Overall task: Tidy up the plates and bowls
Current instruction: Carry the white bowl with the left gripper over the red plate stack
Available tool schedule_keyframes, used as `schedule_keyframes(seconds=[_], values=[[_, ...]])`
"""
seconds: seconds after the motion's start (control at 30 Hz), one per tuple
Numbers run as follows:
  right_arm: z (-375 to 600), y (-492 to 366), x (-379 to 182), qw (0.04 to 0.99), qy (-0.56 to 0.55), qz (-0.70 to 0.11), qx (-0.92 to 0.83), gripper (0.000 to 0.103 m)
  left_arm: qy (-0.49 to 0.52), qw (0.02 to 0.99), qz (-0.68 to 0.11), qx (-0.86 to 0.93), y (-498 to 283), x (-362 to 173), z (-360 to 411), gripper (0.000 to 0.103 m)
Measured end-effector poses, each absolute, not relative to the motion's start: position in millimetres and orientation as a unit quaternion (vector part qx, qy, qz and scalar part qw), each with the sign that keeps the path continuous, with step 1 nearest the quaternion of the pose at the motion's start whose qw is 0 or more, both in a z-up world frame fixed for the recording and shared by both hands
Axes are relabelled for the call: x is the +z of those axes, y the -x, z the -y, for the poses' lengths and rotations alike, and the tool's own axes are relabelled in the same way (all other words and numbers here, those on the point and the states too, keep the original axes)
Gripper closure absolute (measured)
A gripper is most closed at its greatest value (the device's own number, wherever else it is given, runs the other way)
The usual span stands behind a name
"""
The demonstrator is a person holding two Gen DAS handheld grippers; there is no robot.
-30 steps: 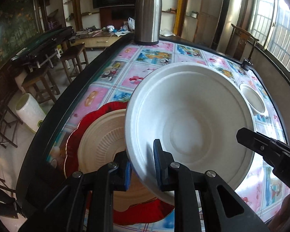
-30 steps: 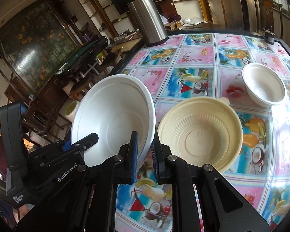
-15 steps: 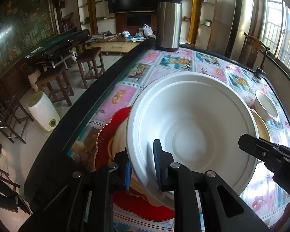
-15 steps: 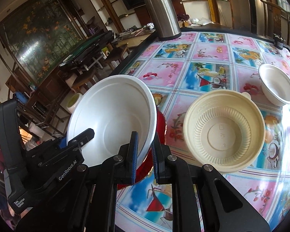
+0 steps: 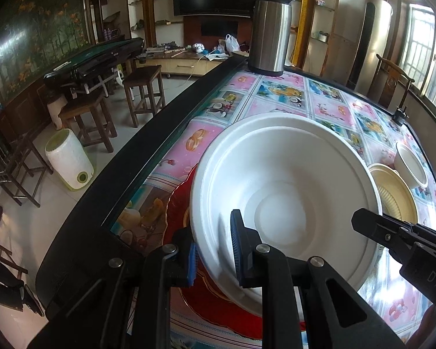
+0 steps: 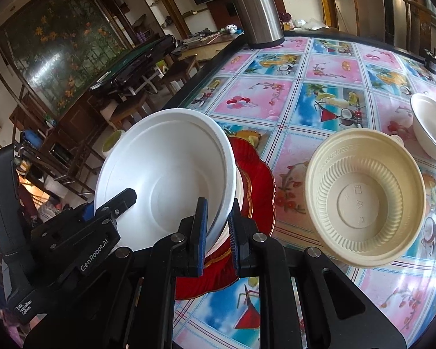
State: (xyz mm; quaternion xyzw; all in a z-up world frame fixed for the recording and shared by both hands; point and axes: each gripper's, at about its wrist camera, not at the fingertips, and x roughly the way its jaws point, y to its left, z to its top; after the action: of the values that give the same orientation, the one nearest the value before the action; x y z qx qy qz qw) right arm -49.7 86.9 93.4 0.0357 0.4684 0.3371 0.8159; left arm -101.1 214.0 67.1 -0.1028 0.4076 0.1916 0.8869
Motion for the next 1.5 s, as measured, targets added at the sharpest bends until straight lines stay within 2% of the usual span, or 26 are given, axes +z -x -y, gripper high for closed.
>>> schedule_keyframes(seconds=[1.4, 1.47, 1.5], values=[[-100.8, 40.6, 78.5, 0.803, -0.023, -0.497, 0.329, 0.085, 0.093, 0.883, -0.415, 0.201, 103.8, 58.7, -219.0, 0.083], [-99.4, 40.8, 78.4, 0.801, -0.031, -0.499, 0.33, 0.085, 0.097, 0.882, -0.416, 0.201, 103.8, 57.7, -220.7, 0.08], [-98.9, 40.6, 78.0, 0.799, -0.034, -0.5, 0.332, 0.085, 0.099, 0.881, -0.418, 0.2, 103.6, 57.1, -221.2, 0.071]])
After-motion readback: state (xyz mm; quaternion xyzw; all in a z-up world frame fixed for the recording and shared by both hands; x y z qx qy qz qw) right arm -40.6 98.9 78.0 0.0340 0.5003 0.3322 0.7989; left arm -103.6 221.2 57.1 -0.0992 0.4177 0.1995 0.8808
